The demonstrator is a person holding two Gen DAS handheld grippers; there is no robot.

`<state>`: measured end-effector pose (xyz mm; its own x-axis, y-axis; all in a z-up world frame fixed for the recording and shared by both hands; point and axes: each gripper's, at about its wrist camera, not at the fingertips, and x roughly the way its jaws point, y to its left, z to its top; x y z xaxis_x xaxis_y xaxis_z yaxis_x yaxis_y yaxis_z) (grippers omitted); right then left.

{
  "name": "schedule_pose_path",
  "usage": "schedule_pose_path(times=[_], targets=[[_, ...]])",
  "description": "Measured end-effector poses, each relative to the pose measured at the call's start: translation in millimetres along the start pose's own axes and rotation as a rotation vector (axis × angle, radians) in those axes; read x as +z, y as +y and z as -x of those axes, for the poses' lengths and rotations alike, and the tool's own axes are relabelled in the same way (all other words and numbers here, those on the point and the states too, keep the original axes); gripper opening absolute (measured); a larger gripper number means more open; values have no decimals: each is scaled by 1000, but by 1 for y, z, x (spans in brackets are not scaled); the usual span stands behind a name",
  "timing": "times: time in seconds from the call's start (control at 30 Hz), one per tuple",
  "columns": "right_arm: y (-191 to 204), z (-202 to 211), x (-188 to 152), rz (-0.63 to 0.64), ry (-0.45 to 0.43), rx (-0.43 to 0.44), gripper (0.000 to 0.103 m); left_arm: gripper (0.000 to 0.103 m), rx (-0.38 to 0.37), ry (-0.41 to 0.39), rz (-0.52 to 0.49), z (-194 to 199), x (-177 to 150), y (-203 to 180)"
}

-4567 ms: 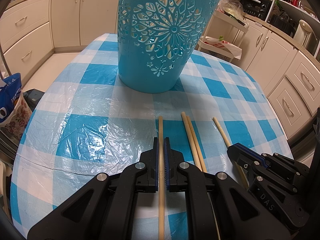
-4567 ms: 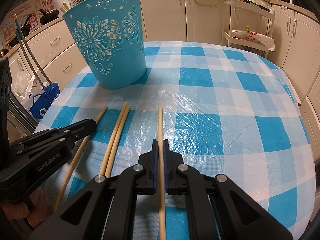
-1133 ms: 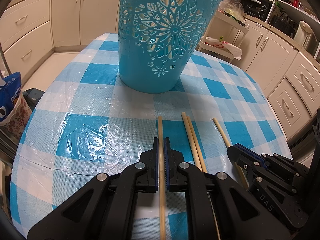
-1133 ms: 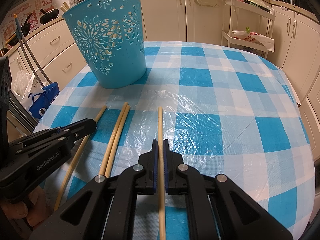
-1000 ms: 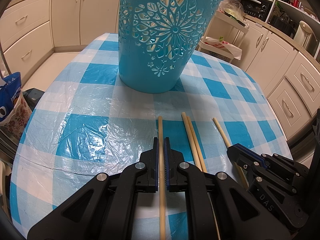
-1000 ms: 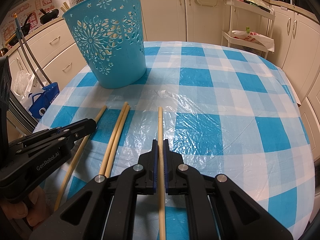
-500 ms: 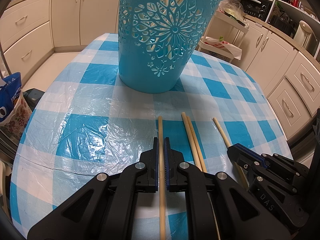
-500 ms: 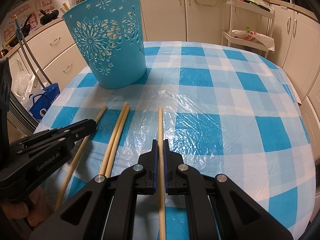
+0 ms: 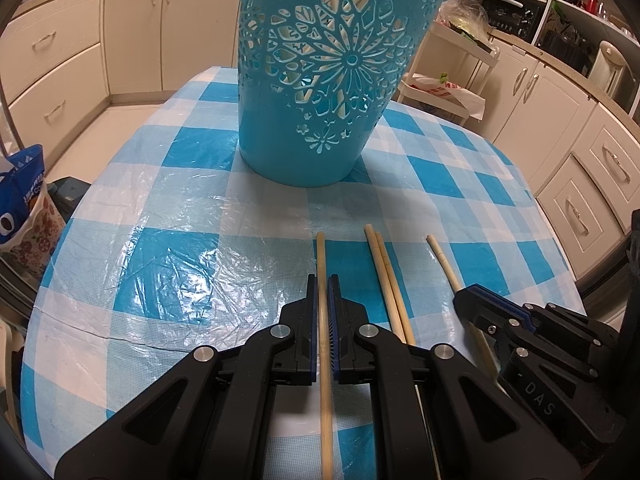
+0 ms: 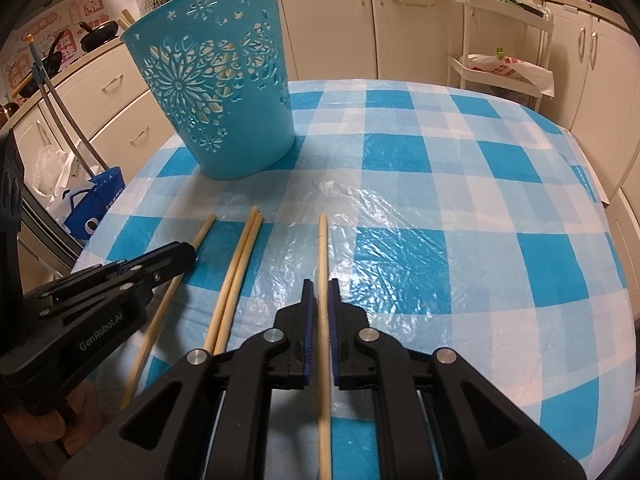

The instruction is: Organize utensils

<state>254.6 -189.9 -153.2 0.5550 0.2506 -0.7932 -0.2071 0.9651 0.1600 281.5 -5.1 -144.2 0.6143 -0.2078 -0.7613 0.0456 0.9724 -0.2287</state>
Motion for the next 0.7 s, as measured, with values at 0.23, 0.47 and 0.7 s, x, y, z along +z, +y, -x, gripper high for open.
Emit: schedule_pose_path(times=[0.23,0.47,0.7], targets=[[17,-6,7,148,31,-62,15,5,-43,5,-2,1,1,2],[-5,-4,5,58,20,46,7,5,-128,12,26,5,0,4],[-36,-3,3,-114,12,173,6,5,-59,72,21,-5,3,-8]])
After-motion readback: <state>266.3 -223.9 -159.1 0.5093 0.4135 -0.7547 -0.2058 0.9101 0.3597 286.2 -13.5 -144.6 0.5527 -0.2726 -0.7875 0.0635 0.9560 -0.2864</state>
